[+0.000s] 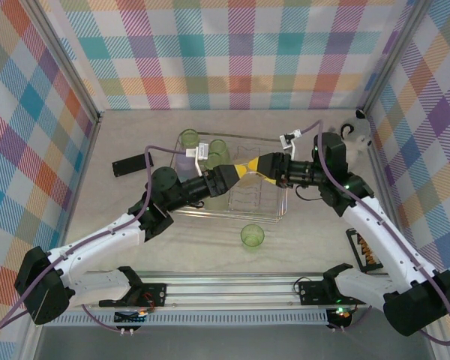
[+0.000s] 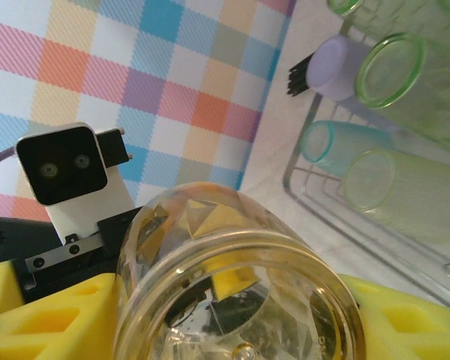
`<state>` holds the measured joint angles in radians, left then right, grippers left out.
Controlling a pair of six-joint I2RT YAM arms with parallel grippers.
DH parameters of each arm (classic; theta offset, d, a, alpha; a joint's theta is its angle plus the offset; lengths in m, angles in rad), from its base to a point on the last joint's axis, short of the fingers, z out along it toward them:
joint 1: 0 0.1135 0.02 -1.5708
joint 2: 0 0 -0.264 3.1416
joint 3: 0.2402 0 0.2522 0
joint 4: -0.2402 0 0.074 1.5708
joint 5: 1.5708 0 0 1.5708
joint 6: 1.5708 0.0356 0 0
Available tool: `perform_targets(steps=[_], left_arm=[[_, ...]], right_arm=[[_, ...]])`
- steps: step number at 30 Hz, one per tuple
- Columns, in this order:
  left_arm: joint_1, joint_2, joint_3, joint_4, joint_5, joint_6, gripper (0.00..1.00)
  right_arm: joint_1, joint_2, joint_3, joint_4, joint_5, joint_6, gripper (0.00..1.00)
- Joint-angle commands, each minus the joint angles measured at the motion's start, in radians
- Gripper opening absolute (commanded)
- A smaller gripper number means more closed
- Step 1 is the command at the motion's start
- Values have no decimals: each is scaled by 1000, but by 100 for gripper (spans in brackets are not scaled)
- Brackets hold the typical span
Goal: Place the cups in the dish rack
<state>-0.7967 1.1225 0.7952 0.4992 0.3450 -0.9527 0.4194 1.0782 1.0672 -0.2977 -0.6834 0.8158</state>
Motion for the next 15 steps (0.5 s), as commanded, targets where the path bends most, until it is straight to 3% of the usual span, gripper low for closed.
perform_targets(steps=[1,9,15], left_arm=[[7,-45,-22,-66,-57,51,100],[7,-179,26,-479,-165,285,100],[6,-257,74,-740,-275,440,100]], right_arm=[[2,-14,75,-184,107,-146,52],[2,60,256,-531,384,-382,42],[4,152,333,-663,552,-511,37]])
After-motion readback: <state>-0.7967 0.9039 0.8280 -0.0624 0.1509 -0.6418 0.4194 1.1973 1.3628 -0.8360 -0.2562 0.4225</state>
